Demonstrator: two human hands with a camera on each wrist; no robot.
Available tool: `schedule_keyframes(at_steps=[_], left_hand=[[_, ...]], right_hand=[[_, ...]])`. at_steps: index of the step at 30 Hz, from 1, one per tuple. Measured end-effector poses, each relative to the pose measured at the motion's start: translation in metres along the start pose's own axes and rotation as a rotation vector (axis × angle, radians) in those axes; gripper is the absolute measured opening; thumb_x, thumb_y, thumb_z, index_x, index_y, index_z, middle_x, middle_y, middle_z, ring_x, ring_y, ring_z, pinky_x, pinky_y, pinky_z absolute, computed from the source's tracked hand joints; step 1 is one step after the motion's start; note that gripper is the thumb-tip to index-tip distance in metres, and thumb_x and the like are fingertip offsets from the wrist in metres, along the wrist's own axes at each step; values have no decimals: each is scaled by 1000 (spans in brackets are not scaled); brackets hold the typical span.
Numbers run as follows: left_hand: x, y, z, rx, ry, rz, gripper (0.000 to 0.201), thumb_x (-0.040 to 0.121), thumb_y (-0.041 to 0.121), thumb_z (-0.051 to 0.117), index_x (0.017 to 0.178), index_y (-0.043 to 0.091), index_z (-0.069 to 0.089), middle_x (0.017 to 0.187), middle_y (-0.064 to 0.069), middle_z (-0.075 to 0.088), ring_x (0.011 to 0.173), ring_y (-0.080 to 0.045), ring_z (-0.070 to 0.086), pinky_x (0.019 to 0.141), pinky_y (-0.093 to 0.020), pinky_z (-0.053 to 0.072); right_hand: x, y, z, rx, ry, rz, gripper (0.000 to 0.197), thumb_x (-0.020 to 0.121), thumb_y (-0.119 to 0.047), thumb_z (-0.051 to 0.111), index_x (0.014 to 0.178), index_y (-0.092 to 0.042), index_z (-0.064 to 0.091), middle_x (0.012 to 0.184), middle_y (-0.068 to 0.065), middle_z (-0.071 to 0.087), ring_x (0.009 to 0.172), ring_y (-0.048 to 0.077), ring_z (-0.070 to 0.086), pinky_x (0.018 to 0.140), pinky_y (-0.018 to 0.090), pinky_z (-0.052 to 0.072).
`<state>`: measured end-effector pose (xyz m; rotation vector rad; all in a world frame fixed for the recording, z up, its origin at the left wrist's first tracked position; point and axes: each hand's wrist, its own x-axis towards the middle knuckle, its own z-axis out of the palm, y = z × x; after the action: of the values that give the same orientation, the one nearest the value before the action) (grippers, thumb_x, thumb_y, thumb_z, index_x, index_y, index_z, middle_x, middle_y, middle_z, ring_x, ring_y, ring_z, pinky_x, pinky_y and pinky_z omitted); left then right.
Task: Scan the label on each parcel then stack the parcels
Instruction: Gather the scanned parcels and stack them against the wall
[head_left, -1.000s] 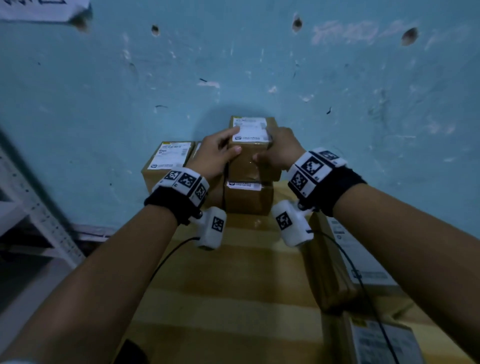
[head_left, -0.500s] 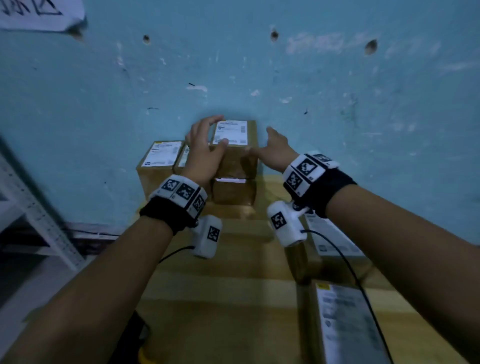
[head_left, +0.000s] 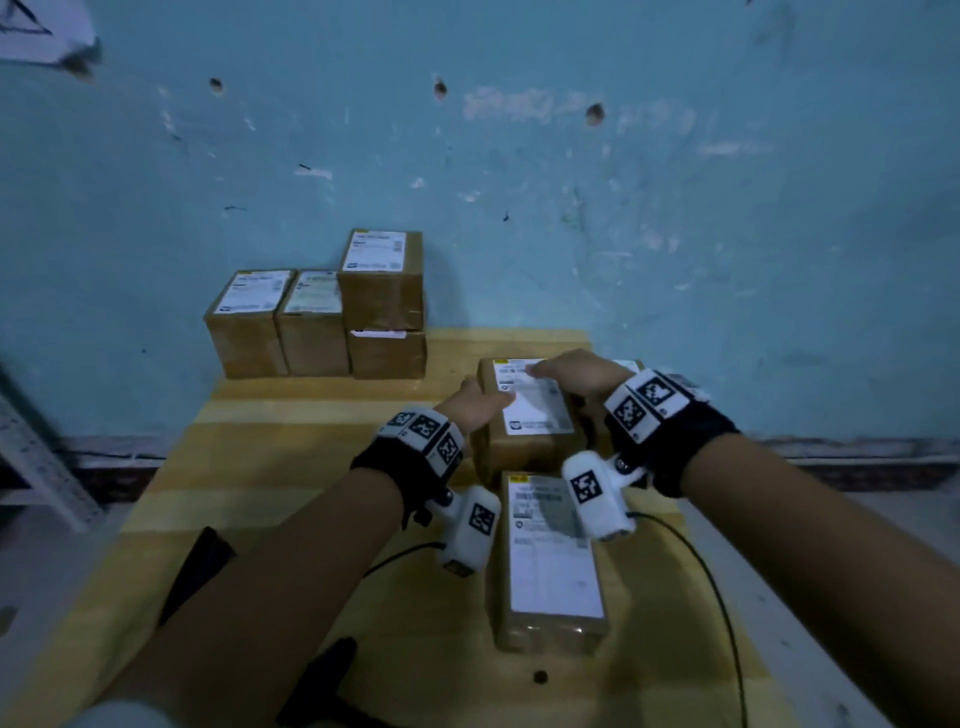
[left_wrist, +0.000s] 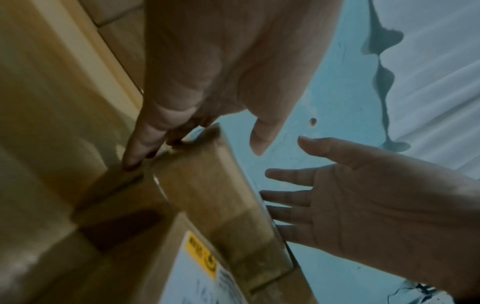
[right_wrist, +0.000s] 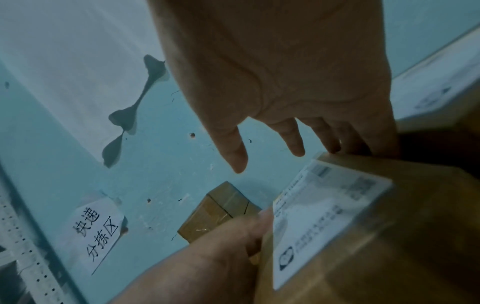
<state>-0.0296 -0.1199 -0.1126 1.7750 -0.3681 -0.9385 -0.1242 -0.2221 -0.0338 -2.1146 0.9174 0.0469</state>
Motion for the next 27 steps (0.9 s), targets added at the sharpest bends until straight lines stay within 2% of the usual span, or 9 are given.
schedule_keyframes(at_steps=[4,8,11,13,15,18,21,24,27], left_hand=[[1,-4,7,-11,-14,85,50,90,15,57,135,-2,43,127,-24,57,116,-37,57,102,-53,43],[-28,14,1,-74,14,153,68,78,22,68,135,0,40,129,-23,56,114,-38,58,101,-53,45],[-52,48,-17,-161,5,272,46,87,9,59,131,-1,48,126,-22,57,96,-32,62,99,-49,45],[-66,75,-34,-208,-21,339,49,86,13,60,132,2,48,122,-21,59,87,-27,63,85,-41,51],[-78,99,-56,-240,-20,407,44,93,18,51,134,4,47,113,-19,62,78,-21,66,72,-32,55],[-100,123,-94,-277,-9,437,38,98,31,39,124,10,56,91,-8,70,64,-14,67,62,-24,56],[-113,130,-133,-274,56,458,29,99,32,34,103,17,59,66,1,73,54,-10,67,50,-20,54],[-114,128,-172,-262,171,501,34,99,24,35,126,12,51,91,-4,71,67,-12,68,54,-22,56],[-108,119,-205,-221,243,509,42,97,22,38,137,10,42,114,-9,59,80,-15,60,59,-21,55]], right_hand=[[-4,6,8,64,0,-3,46,85,-35,63,114,0,58,122,18,61,110,33,59,94,39,46],[-24,-8,1,79,16,-126,37,87,-21,62,114,5,60,109,15,61,101,26,59,80,31,48],[-47,-33,-11,85,76,-297,27,87,-10,62,110,4,64,91,8,57,88,17,52,56,13,37],[-56,-56,-19,78,100,-380,8,84,-6,64,84,2,67,70,2,55,73,12,53,51,13,33],[-60,-82,-25,45,161,-468,30,81,-10,68,57,-12,50,59,0,45,56,6,47,49,16,30],[-56,-125,-28,-96,250,-595,23,81,-29,70,83,-7,60,90,7,53,87,16,48,73,29,37],[-46,-166,-14,-193,204,-675,45,77,-42,70,106,-9,59,103,2,47,97,14,41,85,32,31],[-32,-195,10,-251,175,-714,72,73,-46,72,125,0,53,124,8,53,114,22,50,101,38,38],[-16,-216,38,-329,173,-727,77,74,-51,70,132,-5,46,137,14,48,124,30,46,100,37,36]])
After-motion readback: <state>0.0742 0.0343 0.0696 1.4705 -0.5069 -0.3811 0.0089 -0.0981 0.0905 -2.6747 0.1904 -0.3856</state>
